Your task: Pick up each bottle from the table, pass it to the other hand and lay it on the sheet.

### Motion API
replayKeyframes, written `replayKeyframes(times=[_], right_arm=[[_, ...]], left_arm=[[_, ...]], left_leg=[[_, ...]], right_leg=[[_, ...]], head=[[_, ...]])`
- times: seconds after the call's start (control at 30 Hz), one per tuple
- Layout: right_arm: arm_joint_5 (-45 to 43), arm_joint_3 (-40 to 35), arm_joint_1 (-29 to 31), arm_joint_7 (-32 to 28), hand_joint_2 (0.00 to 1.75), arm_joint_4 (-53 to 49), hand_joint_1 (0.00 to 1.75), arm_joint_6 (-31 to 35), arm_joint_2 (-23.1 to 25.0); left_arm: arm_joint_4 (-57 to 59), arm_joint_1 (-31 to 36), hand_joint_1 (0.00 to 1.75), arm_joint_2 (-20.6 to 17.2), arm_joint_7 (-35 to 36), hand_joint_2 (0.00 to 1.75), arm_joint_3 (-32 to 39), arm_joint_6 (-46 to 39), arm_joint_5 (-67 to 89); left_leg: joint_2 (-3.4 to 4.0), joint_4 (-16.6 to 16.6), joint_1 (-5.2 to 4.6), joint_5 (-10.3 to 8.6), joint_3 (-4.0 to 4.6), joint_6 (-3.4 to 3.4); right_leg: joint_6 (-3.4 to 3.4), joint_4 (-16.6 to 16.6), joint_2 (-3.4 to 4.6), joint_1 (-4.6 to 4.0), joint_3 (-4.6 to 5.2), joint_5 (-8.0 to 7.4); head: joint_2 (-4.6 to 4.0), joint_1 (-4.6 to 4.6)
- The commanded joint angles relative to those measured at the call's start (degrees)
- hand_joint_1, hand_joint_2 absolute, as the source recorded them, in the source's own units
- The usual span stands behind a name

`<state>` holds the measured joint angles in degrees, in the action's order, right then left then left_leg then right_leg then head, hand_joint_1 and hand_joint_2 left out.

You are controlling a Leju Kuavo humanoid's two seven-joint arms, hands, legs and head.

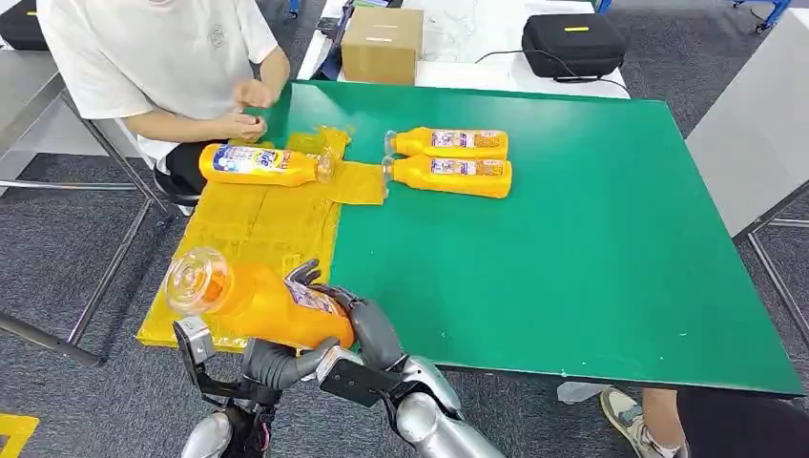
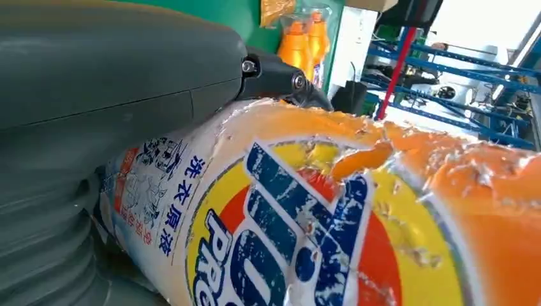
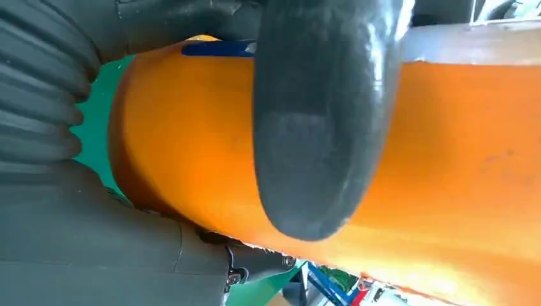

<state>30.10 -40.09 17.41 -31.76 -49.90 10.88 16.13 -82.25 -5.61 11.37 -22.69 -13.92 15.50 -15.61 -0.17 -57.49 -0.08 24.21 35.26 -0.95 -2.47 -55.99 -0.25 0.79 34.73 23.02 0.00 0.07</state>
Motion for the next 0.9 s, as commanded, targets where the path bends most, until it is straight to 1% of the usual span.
replayKeyframes(times=[0.03,0.07,0.1,0.13,0.17,0.27,0.3,0.33,0.37,0.4,0.43,0.47,0.5,0.53,0.57,0.6,0.63,0.67,0.73,0.77,0.83,0.87,0.9], right_arm=[[2.95,-4.90,1.09,1.41,1.75,7.87,1.31,2.12,0.06],[3.12,-4.93,0.98,1.59,1.75,8.13,0.35,2.61,0.16],[3.56,-5.01,0.89,2.09,1.75,8.71,0.00,3.97,0.47],[3.80,-4.75,0.55,2.52,1.75,8.78,0.00,5.09,0.78],[4.34,-4.91,0.31,2.53,0.00,8.73,0.00,5.96,0.95],[5.77,-5.05,-0.32,2.89,0.00,7.77,0.00,9.18,0.98],[6.71,-5.32,-0.41,2.85,0.00,7.29,0.00,11.04,0.77],[7.37,-5.32,-0.67,2.72,0.00,6.54,0.00,13.18,0.64],[8.14,-5.51,-0.89,2.57,0.00,5.72,0.00,15.15,0.45],[8.65,-5.82,-1.07,2.59,0.00,5.06,0.00,16.21,0.28],[9.08,-6.19,-1.22,2.58,0.00,4.32,0.00,17.00,0.12],[9.00,-6.41,-1.46,2.49,0.00,3.37,0.00,17.22,0.07],[9.41,-6.75,-1.52,3.02,0.00,2.95,0.00,17.54,-0.10],[9.87,-7.24,-1.34,3.27,0.00,2.85,0.00,17.41,-0.21],[9.60,-7.21,-1.37,3.56,0.00,2.68,0.00,17.23,-0.18],[9.38,-7.12,-1.39,3.65,0.00,2.72,0.00,17.13,-0.16],[9.14,-7.18,-1.28,3.40,0.00,3.01,0.00,16.91,-0.09],[8.40,-7.02,-1.19,2.82,0.00,3.54,0.00,16.48,0.20],[8.39,-7.02,-1.21,2.81,0.00,3.55,0.00,16.48,0.25],[8.39,-7.02,-1.21,2.81,0.00,3.55,0.00,16.48,0.25],[7.68,-7.05,-0.98,1.93,0.00,3.98,0.00,16.17,0.48],[6.89,-7.18,-0.80,1.07,0.00,3.90,0.00,15.64,0.56],[6.77,-7.05,-0.71,0.67,0.00,3.89,0.00,16.32,0.58]], left_arm=[[3.69,4.56,1.75,-0.01,1.30,1.75,-2.48,0.20,-0.55],[3.79,4.58,1.75,0.16,1.50,1.75,-2.28,-0.02,-0.77],[3.81,4.60,1.75,0.28,2.02,1.75,-1.94,-0.71,-1.33],[3.75,4.53,1.75,0.50,2.15,1.75,-1.48,-1.20,-1.71],[3.72,4.50,1.75,0.46,2.77,1.75,-1.06,-1.07,-2.78],[3.45,4.56,1.75,0.26,2.82,1.75,0.04,-1.50,-3.30],[3.53,4.78,1.75,0.25,2.89,1.75,0.65,-2.34,-3.06],[3.79,5.41,1.75,0.08,2.44,1.75,1.46,-4.90,-1.10],[4.59,6.56,1.75,-0.18,2.12,1.75,2.13,-8.22,1.70],[5.79,8.06,1.75,-0.81,2.05,1.75,2.65,-12.24,5.42],[7.08,9.84,1.75,-1.51,0.68,1.75,3.16,-17.85,11.34],[9.40,12.30,1.75,-2.62,1.12,1.75,4.19,-21.44,15.45],[11.34,14.05,1.75,-3.55,1.68,1.75,5.00,-24.80,19.68],[12.97,15.57,1.75,-4.33,0.88,1.75,5.56,-29.94,25.91],[14.40,17.03,1.75,-4.43,1.58,1.75,7.42,-30.72,28.38],[14.57,17.34,1.75,-4.36,1.65,1.75,8.24,-30.02,29.11],[15.21,17.95,1.75,-4.92,1.70,1.75,8.54,-30.25,31.69],[16.43,18.87,1.75,-5.68,1.61,1.75,8.65,-32.83,37.36],[16.43,19.01,1.75,-5.80,1.61,1.75,8.80,-32.80,37.30],[16.43,19.01,1.75,-5.80,1.61,1.75,8.80,-32.80,37.30],[17.97,19.77,1.75,-6.27,1.31,1.75,8.44,-33.62,40.83],[20.50,21.43,1.75,-7.49,1.46,1.75,7.67,-32.33,43.31],[23.25,23.32,1.75,-8.40,2.73,1.75,7.31,-29.31,43.32]], left_leg=[[-0.12,0.06,0.03,0.02,-0.16,0.04],[-0.15,0.07,0.05,0.07,-0.30,0.06],[-0.13,0.06,0.03,0.02,-0.17,0.05],[-0.11,0.07,0.02,0.02,-0.16,0.04],[-0.15,0.06,0.06,0.07,-0.30,0.07],[-0.09,0.06,0.02,0.03,-0.17,0.04],[-0.12,0.05,0.07,0.10,-0.31,0.07],[-0.15,0.06,0.06,0.08,-0.27,0.07],[-0.18,0.06,0.04,0.02,-0.16,0.05],[-0.19,0.04,0.08,0.09,-0.28,0.08],[-0.15,0.08,0.02,0.00,-0.13,0.05],[-0.21,0.08,0.07,0.06,-0.30,0.08],[-0.25,0.08,0.07,0.01,-0.22,0.08],[-0.22,0.11,0.02,-0.04,-0.15,0.06],[-0.23,0.12,0.06,-0.01,-0.29,0.09],[-0.08,0.12,0.07,-0.01,-0.24,0.10],[-0.12,0.11,-0.01,-0.05,-0.14,0.06],[-0.10,0.08,0.07,0.01,-0.27,0.11],[-0.07,0.09,0.05,-0.04,-0.20,0.09],[-0.08,0.10,0.08,0.02,-0.33,0.12],[-0.04,0.09,0.09,-0.03,-0.19,0.07],[-0.03,0.09,0.11,0.04,-0.33,0.10],[0.00,0.07,0.12,0.02,-0.28,0.10]], right_leg=[[0.06,0.06,-0.12,-0.03,-0.19,0.06],[0.09,0.07,-0.15,-0.05,-0.35,0.12],[0.06,0.06,-0.13,-0.03,-0.21,0.07],[0.05,0.06,-0.12,-0.02,-0.19,0.06],[0.09,0.07,-0.15,-0.07,-0.35,0.11],[0.06,0.05,-0.10,-0.02,-0.18,0.07],[0.10,0.05,-0.12,-0.07,-0.34,0.13],[0.09,0.06,-0.15,-0.06,-0.31,0.13],[0.07,0.05,-0.18,-0.04,-0.21,0.09],[0.10,0.04,-0.19,-0.08,-0.34,0.15],[0.06,0.06,-0.15,-0.02,-0.16,0.05],[0.10,0.08,-0.21,-0.07,-0.36,0.13],[0.10,0.08,-0.24,-0.07,-0.30,0.09],[0.08,0.06,-0.21,-0.02,-0.20,0.05],[0.13,0.08,-0.21,-0.06,-0.35,0.08],[0.12,0.08,-0.06,-0.07,-0.27,0.02],[0.07,0.01,-0.10,0.01,-0.17,0.01],[0.13,0.01,-0.08,-0.07,-0.30,0.05],[0.21,-0.01,-0.06,-0.05,-0.17,-0.07],[0.25,-0.01,-0.07,-0.08,-0.31,0.00],[0.19,-0.02,-0.04,-0.07,-0.17,-0.06],[0.22,-0.02,-0.03,-0.09,-0.32,0.01],[0.22,-0.02,0.00,-0.10,-0.27,-0.02]], head=[[0.00,0.02],[0.00,0.02],[0.00,0.00],[0.00,0.02],[0.00,0.00],[0.00,0.02],[0.00,0.02],[0.00,0.00],[0.00,0.04],[0.00,0.02],[0.00,0.00],[0.00,0.04],[0.00,0.04],[0.00,0.04],[0.00,0.06],[0.00,0.09],[0.00,-0.02],[0.00,0.09],[0.00,0.04],[0.00,0.04],[0.00,0.02],[0.00,0.04],[0.00,0.04]])
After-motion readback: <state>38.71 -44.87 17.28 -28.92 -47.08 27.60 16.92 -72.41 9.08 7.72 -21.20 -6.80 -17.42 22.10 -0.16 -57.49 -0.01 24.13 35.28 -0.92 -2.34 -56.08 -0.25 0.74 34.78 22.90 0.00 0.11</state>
